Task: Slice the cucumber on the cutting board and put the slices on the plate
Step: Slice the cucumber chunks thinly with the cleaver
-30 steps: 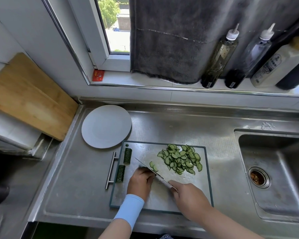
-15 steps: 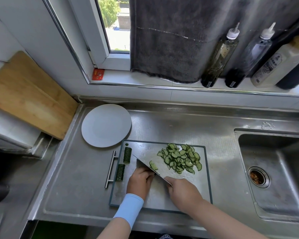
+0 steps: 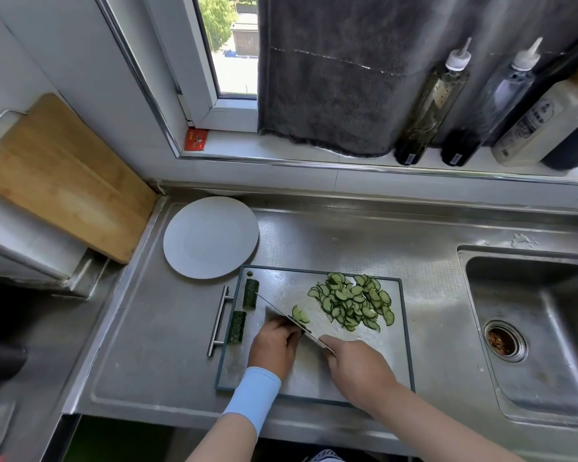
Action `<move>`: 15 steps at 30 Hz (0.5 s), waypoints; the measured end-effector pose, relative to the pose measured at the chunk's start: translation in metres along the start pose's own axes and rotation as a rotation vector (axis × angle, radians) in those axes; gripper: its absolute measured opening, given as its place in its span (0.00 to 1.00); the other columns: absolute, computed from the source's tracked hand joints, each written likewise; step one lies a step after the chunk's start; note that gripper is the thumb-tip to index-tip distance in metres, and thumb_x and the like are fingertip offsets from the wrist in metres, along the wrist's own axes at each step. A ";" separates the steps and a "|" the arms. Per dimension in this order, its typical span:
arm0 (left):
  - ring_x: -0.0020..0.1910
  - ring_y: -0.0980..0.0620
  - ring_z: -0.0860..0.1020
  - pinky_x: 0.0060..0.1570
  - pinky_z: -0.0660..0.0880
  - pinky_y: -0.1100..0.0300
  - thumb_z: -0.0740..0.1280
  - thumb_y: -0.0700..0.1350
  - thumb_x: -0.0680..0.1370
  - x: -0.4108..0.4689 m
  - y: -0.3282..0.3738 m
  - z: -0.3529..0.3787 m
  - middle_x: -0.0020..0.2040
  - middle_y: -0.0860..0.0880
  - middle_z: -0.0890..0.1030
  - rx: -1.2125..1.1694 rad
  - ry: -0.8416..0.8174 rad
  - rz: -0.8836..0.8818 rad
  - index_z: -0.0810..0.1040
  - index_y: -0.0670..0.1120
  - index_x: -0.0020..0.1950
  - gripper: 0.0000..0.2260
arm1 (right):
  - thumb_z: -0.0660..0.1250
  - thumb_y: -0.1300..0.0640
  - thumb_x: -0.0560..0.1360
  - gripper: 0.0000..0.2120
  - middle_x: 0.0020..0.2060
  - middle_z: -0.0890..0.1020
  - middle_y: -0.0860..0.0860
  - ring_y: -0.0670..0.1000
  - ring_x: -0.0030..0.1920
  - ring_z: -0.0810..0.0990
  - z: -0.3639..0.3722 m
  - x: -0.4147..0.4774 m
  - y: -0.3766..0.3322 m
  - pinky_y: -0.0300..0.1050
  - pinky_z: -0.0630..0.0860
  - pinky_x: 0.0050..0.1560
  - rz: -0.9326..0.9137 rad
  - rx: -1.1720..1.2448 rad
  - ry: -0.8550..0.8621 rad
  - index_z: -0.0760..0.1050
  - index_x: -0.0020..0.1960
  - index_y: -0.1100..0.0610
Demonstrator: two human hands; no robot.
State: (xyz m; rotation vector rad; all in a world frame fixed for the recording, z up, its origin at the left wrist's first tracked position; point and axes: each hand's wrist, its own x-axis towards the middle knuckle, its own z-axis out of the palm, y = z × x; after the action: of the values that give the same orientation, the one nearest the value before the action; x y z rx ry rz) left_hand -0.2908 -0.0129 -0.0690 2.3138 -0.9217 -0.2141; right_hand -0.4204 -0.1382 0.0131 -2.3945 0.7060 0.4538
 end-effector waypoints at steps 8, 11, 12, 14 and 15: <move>0.40 0.51 0.81 0.41 0.74 0.67 0.79 0.38 0.64 -0.001 -0.001 0.002 0.42 0.51 0.83 0.024 0.018 0.018 0.86 0.50 0.40 0.09 | 0.55 0.57 0.79 0.10 0.39 0.80 0.52 0.57 0.40 0.73 -0.005 -0.018 0.012 0.49 0.68 0.36 -0.005 -0.033 -0.006 0.72 0.56 0.48; 0.40 0.51 0.81 0.40 0.75 0.67 0.80 0.38 0.64 -0.002 -0.001 0.003 0.42 0.51 0.83 0.007 0.040 0.025 0.86 0.49 0.40 0.09 | 0.55 0.58 0.78 0.10 0.37 0.78 0.52 0.56 0.38 0.72 -0.004 -0.018 0.012 0.48 0.65 0.33 0.002 -0.027 -0.023 0.72 0.54 0.48; 0.40 0.51 0.80 0.39 0.75 0.66 0.80 0.37 0.64 -0.002 -0.002 0.004 0.42 0.51 0.83 0.001 0.045 0.028 0.85 0.49 0.39 0.09 | 0.55 0.59 0.77 0.10 0.36 0.78 0.52 0.56 0.37 0.71 -0.003 -0.016 0.011 0.45 0.64 0.31 0.003 -0.022 -0.027 0.72 0.53 0.48; 0.40 0.51 0.80 0.38 0.75 0.65 0.80 0.37 0.64 -0.002 -0.003 0.006 0.41 0.51 0.83 -0.012 0.063 0.038 0.85 0.48 0.39 0.09 | 0.55 0.59 0.77 0.11 0.35 0.77 0.51 0.55 0.37 0.71 -0.002 -0.012 0.008 0.44 0.64 0.30 0.006 -0.013 -0.039 0.72 0.53 0.48; 0.40 0.51 0.80 0.37 0.76 0.65 0.80 0.37 0.64 -0.002 -0.004 0.008 0.40 0.51 0.82 -0.019 0.073 0.041 0.85 0.48 0.39 0.09 | 0.55 0.59 0.77 0.11 0.34 0.76 0.49 0.55 0.37 0.72 -0.001 -0.008 0.006 0.46 0.65 0.32 0.008 -0.009 -0.048 0.73 0.52 0.48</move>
State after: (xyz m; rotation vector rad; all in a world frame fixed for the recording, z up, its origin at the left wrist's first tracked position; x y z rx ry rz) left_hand -0.2928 -0.0131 -0.0775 2.2680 -0.9254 -0.1199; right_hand -0.4303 -0.1404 0.0150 -2.3816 0.6944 0.5168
